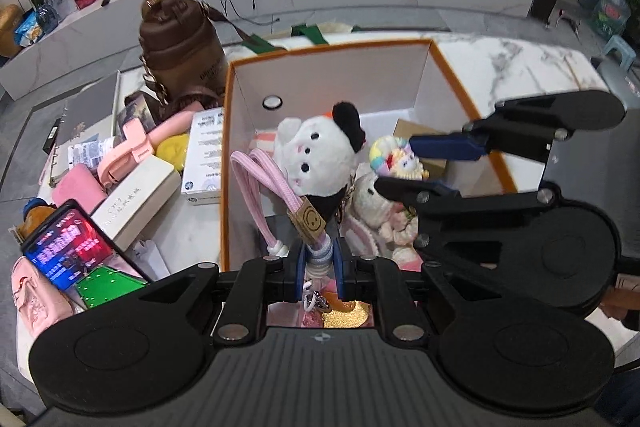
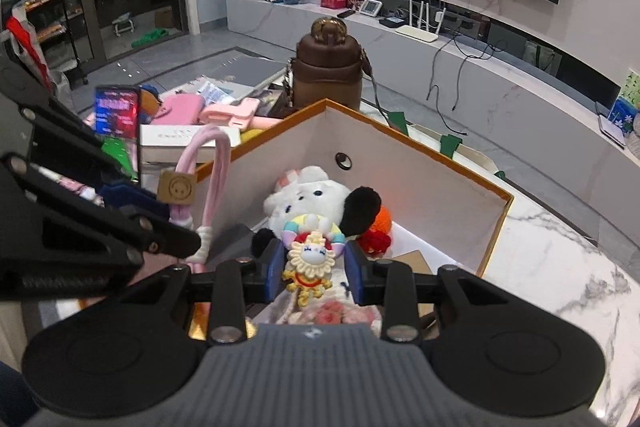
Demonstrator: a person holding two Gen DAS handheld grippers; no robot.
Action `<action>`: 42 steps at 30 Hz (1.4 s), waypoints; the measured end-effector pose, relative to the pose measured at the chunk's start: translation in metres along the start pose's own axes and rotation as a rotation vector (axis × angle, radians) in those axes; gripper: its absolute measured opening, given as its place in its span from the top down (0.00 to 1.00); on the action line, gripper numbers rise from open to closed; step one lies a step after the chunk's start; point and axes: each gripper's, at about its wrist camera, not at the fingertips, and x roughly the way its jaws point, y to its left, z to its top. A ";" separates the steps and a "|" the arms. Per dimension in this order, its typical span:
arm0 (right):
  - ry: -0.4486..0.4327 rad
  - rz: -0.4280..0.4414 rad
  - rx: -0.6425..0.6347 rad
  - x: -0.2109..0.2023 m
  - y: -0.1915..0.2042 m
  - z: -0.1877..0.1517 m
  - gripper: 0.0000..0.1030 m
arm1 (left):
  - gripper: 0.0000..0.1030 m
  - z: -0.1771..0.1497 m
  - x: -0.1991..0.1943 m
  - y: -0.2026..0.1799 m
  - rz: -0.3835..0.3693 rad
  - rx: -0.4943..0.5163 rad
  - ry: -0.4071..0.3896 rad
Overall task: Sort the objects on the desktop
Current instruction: 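Lower and open both tools to drop the lanyard and lion charm into the box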
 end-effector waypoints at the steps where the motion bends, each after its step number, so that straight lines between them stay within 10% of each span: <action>1: 0.003 -0.009 0.005 0.003 -0.001 0.001 0.66 | 0.84 0.000 0.004 -0.001 0.001 0.006 0.008; 13: -0.024 -0.093 0.049 0.024 -0.010 0.007 0.66 | 0.81 0.018 0.023 0.001 0.071 0.019 -0.002; 18: -0.026 -0.117 0.060 0.027 -0.011 0.008 0.64 | 0.52 0.016 0.026 0.004 0.093 0.008 -0.011; 27: -0.124 -0.146 0.149 0.004 -0.026 0.008 0.59 | 0.29 0.013 0.001 0.022 0.032 -0.184 -0.176; 37: -0.168 -0.169 0.173 -0.032 -0.036 -0.004 0.57 | 0.26 -0.015 -0.011 -0.001 -0.004 -0.176 -0.260; 42: -0.178 -0.177 0.152 -0.050 -0.027 -0.012 0.34 | 0.20 -0.025 -0.019 -0.006 0.020 -0.192 -0.254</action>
